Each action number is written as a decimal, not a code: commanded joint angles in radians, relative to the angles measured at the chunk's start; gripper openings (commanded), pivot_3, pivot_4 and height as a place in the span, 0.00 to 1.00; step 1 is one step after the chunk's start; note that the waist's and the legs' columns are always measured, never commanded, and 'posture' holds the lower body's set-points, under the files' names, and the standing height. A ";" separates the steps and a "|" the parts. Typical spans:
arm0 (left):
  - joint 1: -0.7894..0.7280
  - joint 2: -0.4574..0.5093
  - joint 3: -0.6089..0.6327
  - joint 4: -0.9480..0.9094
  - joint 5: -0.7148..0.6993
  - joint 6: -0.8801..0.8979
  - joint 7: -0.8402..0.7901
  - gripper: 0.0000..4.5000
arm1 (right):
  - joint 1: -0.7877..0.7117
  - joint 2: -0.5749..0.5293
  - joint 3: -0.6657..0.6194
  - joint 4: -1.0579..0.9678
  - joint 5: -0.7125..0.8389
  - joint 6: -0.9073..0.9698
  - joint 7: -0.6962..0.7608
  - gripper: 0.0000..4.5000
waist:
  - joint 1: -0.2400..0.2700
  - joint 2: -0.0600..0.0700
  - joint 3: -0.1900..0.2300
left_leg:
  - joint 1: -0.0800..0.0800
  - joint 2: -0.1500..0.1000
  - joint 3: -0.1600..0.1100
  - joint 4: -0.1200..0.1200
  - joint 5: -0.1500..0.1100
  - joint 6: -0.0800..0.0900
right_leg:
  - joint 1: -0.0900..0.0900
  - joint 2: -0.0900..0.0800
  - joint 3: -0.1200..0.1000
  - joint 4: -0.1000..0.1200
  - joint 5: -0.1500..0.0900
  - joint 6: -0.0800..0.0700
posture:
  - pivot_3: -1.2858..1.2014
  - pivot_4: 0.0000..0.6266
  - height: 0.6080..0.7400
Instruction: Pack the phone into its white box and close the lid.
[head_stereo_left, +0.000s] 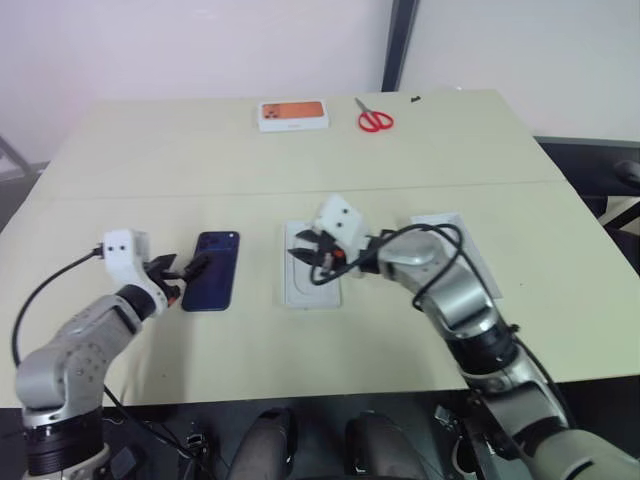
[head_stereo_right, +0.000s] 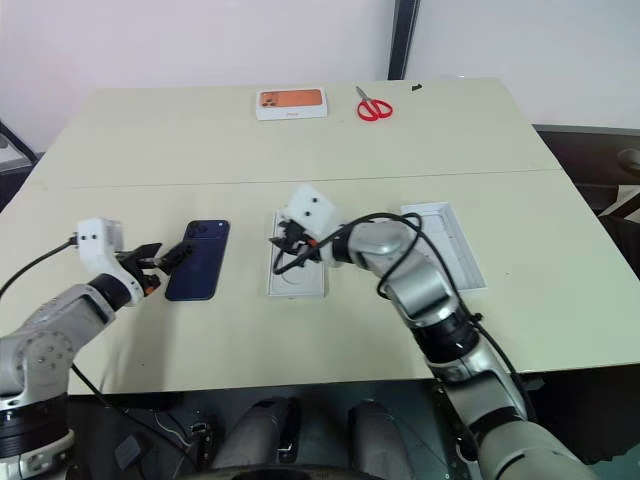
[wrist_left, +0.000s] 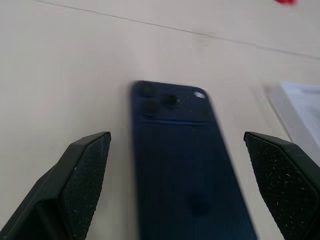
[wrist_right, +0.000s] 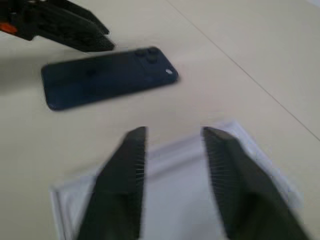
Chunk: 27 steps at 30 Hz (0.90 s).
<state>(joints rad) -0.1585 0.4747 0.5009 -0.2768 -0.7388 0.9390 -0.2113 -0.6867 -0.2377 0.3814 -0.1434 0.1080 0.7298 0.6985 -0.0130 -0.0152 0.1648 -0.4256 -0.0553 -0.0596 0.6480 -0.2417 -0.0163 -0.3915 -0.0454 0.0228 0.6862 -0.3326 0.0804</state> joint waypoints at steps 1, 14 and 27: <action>-0.034 0.020 0.070 0.014 -0.049 0.081 0.055 1.00 | -0.040 0.043 0.063 0.066 -0.043 -0.036 -0.023 0.00 | 0.001 0.000 0.000 | 0.000 0.000 0.000 0.000 0.000 -0.001 | 0.000 0.000 0.000 0.000 0.000 0.000 | 0.52 0.24 1.00; -0.106 0.052 0.018 0.080 -0.113 0.418 0.081 1.00 | -0.133 0.157 0.237 0.306 -0.242 -0.145 -0.080 0.00 | -0.005 -0.001 -0.001 | 0.000 0.000 0.000 0.000 0.003 -0.005 | -0.004 0.000 0.000 0.001 0.000 0.000 | 0.52 0.24 1.00; -0.130 -0.132 -0.021 -0.047 -0.158 0.551 0.086 1.00 | -0.135 0.159 0.282 0.333 -0.332 -0.161 -0.040 0.00 | 0.004 -0.001 -0.001 | 0.001 -0.001 -0.001 0.000 0.003 -0.005 | -0.002 -0.001 -0.001 0.001 0.000 0.000 | 0.52 0.24 1.00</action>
<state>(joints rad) -0.2947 0.3709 0.5396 -0.3264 -0.8626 1.4357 -0.1173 -0.8025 -0.0870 0.6607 0.2030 -0.2141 0.5872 0.6530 -0.0091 -0.0162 0.1636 -0.4244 -0.0566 -0.0602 0.6483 -0.2391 -0.0210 -0.3932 -0.0462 0.0221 0.6867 -0.3326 0.0805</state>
